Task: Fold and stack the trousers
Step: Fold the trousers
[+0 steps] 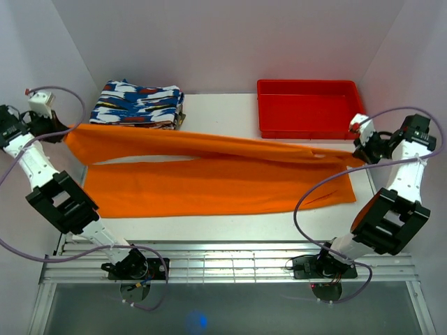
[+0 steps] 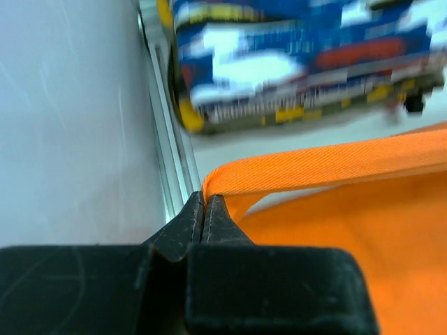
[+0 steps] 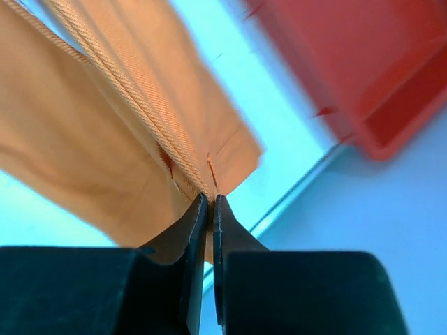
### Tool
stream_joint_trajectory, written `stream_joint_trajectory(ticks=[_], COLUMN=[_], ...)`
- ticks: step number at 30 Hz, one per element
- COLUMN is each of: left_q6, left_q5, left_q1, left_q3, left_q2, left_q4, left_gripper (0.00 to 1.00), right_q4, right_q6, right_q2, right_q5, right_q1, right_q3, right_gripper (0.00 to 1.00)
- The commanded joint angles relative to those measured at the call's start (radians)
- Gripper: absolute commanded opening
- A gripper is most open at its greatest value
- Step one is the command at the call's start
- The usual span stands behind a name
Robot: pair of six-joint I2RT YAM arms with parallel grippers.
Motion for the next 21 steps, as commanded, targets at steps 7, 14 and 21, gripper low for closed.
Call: stream_joint_trajectory(ticks=[7,14,21], left_q6=[0.636,0.617,0.506], left_q5=[-0.340,-0.469,-0.324], left_q1=[0.266,0.284,0.268], left_q3=[-0.641,-0.739,-0.516], left_q2=[-0.217,-0.123,-0.092], left_q4=[-0.001,0.041,-0.077], left_gripper=[0.00,0.00,0.00], right_q4=[0.146,0.155,0.117], right_q6=[-0.355,-0.309,-0.273], right_q2=[-0.128,-0.055,-0.009], right_q5=[0.411,0.460,0.449], right_q1=[-0.113,-0.115,-0.115], right_q3=[-0.476,-0.475,-0.404], right_gripper=[0.08,0.08,0.08])
